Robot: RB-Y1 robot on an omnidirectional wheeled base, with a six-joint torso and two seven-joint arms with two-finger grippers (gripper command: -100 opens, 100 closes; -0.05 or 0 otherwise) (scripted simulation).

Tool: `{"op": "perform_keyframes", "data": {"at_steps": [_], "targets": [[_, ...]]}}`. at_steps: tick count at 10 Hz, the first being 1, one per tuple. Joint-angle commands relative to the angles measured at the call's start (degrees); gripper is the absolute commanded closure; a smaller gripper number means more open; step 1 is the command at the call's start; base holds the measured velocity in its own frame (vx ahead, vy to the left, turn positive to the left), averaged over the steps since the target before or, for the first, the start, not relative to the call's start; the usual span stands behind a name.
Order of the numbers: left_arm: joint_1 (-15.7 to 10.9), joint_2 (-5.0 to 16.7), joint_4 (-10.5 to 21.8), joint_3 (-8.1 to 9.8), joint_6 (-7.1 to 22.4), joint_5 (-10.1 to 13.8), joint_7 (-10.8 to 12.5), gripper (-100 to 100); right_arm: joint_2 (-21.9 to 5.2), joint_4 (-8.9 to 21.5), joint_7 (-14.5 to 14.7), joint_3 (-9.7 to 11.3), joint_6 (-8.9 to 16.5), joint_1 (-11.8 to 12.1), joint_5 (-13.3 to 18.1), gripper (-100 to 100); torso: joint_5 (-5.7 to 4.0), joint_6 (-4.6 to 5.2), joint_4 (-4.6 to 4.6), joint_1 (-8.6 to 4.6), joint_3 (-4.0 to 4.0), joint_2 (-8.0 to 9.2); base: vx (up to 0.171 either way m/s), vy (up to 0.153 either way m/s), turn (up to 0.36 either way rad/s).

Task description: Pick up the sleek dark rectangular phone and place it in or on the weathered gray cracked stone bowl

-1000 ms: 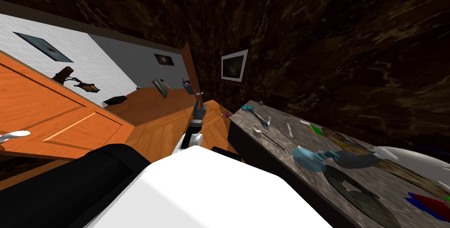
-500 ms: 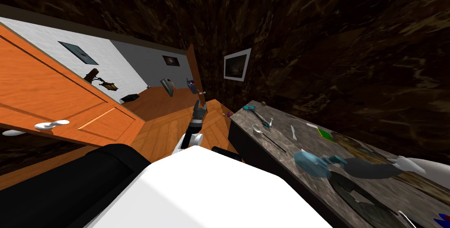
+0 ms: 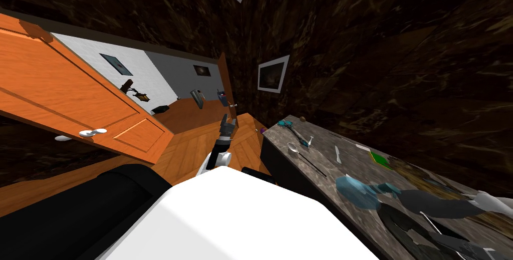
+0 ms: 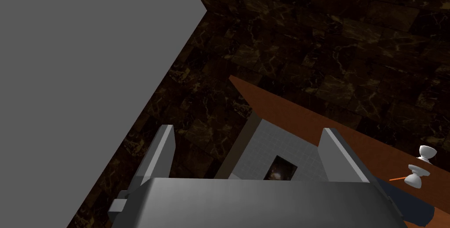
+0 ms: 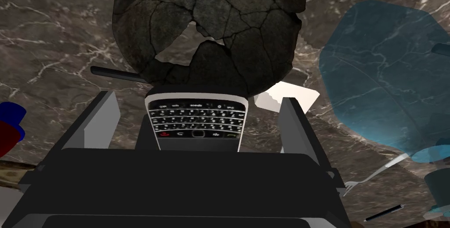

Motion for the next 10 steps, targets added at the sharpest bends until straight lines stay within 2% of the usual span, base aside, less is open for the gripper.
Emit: {"op": "perform_keyframes", "data": {"at_steps": [1, 4, 5, 6, 10], "targets": [[0.0, 0.0, 0.0, 0.0, 0.0, 0.0, 0.0, 0, 0.0, 0.0, 0.0, 0.0, 0.0, 0.0, 0.0, -100, 0.0, 0.0, 0.0, 0.0, 0.0, 0.0, 0.0, 0.0, 0.0], [0.0, 0.0, 0.0, 0.0, 0.0, 0.0, 0.0, 0, 0.0, 0.0, 0.0, 0.0, 0.0, 0.0, 0.0, -100, 0.02, 0.0, 0.01, 0.08, 0.02, 0.03, 0.0, 0.0, 0.0], [0.0, 0.0, 0.0, 0.0, 0.0, 0.0, 0.0, 0, 0.0, 0.0, 0.0, 0.0, 0.0, 0.0, 0.0, 0, 0.03, 0.0, 0.01, 0.08, 0.02, 0.03, 0.0, 0.0, 0.0], [0.0, 0.0, 0.0, 0.0, 0.0, 0.0, 0.0, 0, -2.0, -0.9, -0.7, 0.0, -0.8, -0.5, -0.4, -100, 0.03, 0.0, 0.01, 0.08, 0.02, 0.03, -0.025, -0.002, -0.013], [0.0, 0.0, 0.0, 0.0, 0.0, 0.0, 0.0, 0, -6.9, -3.1, -2.3, -0.1, -2.8, -1.6, -1.3, -100, 0.04, 0.0, 0.06, 0.07, 0.13, 0.22, -0.046, -0.008, -0.014]]}}
